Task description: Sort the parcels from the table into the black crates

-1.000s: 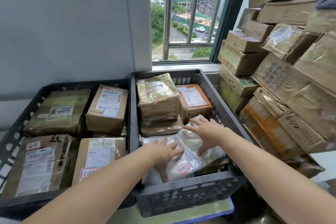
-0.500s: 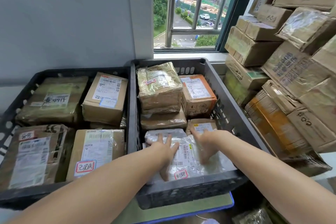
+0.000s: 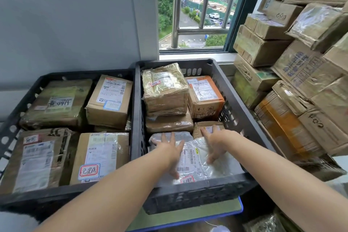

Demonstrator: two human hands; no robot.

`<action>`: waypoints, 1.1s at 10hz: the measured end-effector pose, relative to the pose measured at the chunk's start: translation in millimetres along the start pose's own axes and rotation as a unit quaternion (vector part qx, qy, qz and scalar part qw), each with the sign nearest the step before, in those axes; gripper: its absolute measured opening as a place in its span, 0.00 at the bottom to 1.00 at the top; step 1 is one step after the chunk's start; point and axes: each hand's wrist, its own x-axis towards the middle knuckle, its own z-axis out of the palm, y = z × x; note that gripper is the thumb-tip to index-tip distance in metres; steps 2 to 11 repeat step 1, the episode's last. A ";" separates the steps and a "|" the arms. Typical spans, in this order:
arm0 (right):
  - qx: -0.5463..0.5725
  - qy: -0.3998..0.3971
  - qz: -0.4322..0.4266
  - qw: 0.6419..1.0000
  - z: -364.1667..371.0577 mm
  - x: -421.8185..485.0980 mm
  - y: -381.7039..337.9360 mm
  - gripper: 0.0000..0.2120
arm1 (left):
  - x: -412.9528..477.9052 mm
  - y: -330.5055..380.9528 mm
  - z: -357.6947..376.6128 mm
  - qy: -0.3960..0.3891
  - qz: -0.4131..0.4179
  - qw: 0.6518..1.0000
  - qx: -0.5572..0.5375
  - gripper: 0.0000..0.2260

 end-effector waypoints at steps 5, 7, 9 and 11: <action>0.000 0.026 -0.008 1.000 -5.6 -10.8 6.4 0.64 | -9.9 -0.1 -13.0 0.029 0.003 1.000 0.006 0.52; 0.000 0.026 -0.008 1.000 -5.6 -10.8 6.4 0.64 | -9.9 -0.1 -13.0 0.029 0.003 1.000 0.006 0.52; 0.000 0.026 -0.008 1.000 -5.6 -10.8 6.4 0.64 | -9.9 -0.1 -13.0 0.029 0.003 1.000 0.006 0.52; 0.000 0.026 -0.008 1.000 -5.6 -10.8 6.4 0.64 | -9.9 -0.1 -13.0 0.029 0.003 1.000 0.006 0.52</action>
